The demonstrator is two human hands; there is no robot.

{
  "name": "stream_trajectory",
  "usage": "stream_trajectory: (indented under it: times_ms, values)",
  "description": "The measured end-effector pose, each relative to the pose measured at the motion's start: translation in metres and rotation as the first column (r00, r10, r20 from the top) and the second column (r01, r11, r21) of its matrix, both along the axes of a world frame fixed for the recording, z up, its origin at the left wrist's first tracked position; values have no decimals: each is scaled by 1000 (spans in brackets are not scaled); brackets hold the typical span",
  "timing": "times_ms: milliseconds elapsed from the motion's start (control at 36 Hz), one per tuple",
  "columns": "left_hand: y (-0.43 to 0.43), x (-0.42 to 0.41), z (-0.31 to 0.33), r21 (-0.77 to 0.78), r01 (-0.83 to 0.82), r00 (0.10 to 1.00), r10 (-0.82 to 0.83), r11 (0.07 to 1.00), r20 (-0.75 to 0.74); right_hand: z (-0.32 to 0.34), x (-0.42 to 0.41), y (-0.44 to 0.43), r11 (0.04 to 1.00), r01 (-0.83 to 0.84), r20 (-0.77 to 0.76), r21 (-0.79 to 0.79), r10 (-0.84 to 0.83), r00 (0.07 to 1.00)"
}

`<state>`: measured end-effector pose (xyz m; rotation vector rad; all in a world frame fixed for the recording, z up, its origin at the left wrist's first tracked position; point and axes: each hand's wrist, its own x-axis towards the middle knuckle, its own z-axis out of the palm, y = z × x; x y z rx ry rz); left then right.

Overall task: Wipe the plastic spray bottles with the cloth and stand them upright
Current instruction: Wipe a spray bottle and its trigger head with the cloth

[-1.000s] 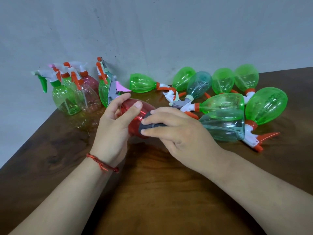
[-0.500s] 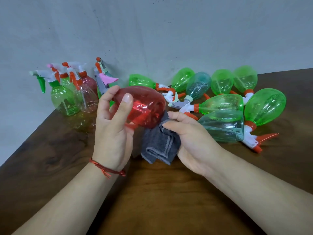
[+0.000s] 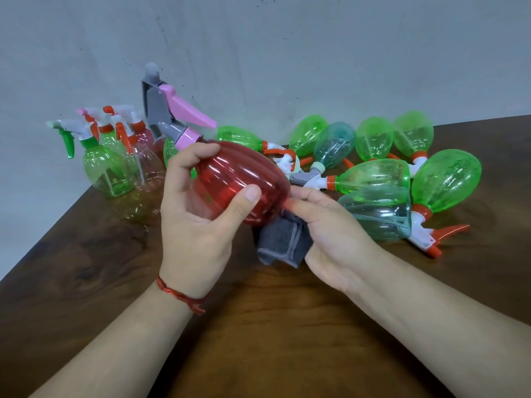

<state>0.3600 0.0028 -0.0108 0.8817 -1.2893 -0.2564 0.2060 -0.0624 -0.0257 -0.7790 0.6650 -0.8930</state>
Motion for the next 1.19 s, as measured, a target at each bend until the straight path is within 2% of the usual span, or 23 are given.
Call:
stream_trajectory:
  times_ms: [56,139,278,361,500,556,611,667,750,806,944,1083,1139,1194]
  values:
    - [-2,3,0,-2,3,1000,-3,1000,-9,-3,1,5,997,-81,-67,-15,80,995]
    - [-6,11,-2,15,-44,999,44,999,-17,-2,1,7,990,-139,-48,-40,137,989]
    - [-7,15,-3,14,-14,999,15,1000,-32,7,-4,-3,1000,25,92,-5,-24,995]
    - [-5,9,-2,12,44,997,-43,999,-60,6,-4,-2,999,50,87,21,-52,995]
    - [-7,17,-6,47,32,995,-27,998,-99,0,0,10,994,-111,-7,3,111,994]
    - [-9,21,-6,82,20,992,-9,996,-129,2,-1,11,992,-125,-1,-12,125,992]
    - [-10,24,-6,114,-15,990,30,993,-138,7,-4,7,998,-47,25,-33,48,999]
    - [-9,26,-8,148,-90,993,99,985,-58,12,-9,-1,987,87,33,-133,-83,996]
    - [-10,21,-12,206,-106,994,95,973,61,10,-12,-7,897,176,-68,-406,-222,973]
    - [-9,14,-13,236,-82,996,69,968,62,5,-10,-5,856,153,-122,-494,-242,962]
    - [-5,9,-9,286,-98,995,102,953,3,-2,-8,2,847,100,-174,-522,-220,960]
    - [-3,11,-9,316,-79,993,47,946,108,0,-13,-1,781,48,-213,-623,-229,950]
    - [-2,10,-9,330,-114,985,62,937,163,4,-17,-4,703,82,-185,-706,-295,937]
    - [-3,9,-11,330,-179,960,92,927,263,11,-23,-7,551,159,-105,-820,-417,903]
